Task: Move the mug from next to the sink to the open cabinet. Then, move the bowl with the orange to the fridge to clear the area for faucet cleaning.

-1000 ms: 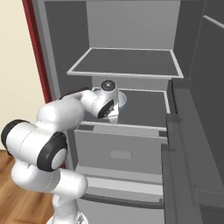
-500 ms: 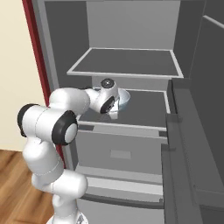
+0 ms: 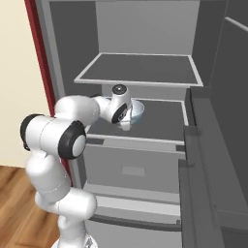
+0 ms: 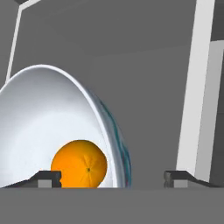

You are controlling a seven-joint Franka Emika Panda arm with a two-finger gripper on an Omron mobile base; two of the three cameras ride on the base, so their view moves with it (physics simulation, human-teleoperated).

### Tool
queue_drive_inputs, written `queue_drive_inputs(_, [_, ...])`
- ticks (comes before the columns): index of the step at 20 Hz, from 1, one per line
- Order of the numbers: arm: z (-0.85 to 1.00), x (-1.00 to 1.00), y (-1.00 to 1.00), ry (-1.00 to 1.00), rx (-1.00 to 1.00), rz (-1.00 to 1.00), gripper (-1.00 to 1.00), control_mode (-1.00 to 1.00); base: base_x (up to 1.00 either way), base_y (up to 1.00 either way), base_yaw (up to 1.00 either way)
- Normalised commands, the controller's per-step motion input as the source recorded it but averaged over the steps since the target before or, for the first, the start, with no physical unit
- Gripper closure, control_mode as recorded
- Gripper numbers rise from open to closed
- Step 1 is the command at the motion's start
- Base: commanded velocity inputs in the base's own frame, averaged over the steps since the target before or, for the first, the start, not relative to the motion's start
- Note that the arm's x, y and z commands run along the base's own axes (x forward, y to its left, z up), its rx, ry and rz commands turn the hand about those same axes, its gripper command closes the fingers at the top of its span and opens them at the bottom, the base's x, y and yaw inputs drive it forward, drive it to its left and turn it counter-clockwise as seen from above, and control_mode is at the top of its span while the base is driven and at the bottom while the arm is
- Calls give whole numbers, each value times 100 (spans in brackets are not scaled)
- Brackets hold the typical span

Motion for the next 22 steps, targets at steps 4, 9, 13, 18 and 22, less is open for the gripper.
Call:
queue_drive_inputs(4, [0,-96,-3,0,3,-2,-100,-100,0,0,0])
queue_drive_inputs(9, [7,-100,-18,-20,7,-6,-100,-100,0,0,0])
queue_drive_inputs(13, [39,-100,-13,-41,3,-9,-100,-100,0,0,0])
queue_drive_inputs(18, [25,-100,34,-45,-8,3,-100,-100,0,0,0])
queue_drive_inputs(22, [-29,-84,20,-25,-10,-8,-100,-100,0,0,0])
